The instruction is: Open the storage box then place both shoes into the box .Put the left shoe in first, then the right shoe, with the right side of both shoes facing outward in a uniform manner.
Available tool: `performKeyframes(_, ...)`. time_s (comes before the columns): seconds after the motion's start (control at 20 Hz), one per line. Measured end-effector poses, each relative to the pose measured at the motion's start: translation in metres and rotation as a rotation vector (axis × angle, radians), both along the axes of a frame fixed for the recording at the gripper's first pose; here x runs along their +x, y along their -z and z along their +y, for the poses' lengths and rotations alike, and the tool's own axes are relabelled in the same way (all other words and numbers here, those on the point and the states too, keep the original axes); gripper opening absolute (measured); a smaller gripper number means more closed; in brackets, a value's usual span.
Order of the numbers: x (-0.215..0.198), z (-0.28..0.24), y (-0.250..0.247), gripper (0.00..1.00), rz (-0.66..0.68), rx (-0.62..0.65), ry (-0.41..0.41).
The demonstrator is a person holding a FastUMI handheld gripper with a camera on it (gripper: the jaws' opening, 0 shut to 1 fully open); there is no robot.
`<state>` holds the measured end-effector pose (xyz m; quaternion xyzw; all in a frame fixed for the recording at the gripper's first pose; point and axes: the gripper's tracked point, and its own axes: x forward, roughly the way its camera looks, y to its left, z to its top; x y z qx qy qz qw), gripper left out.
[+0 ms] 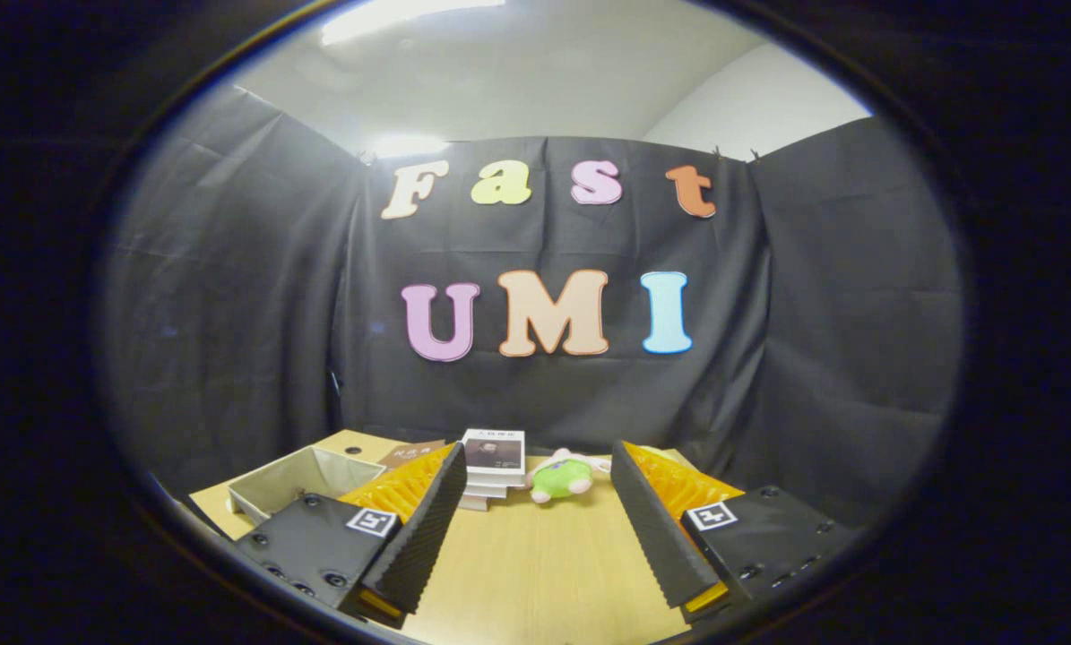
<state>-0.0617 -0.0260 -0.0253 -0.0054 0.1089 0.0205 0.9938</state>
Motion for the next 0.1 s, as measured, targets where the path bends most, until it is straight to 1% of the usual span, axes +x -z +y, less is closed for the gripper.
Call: performKeyframes(0.1, 0.0051, -0.0074, -0.0040, 1.00, -0.015, -0.005, 0.014)
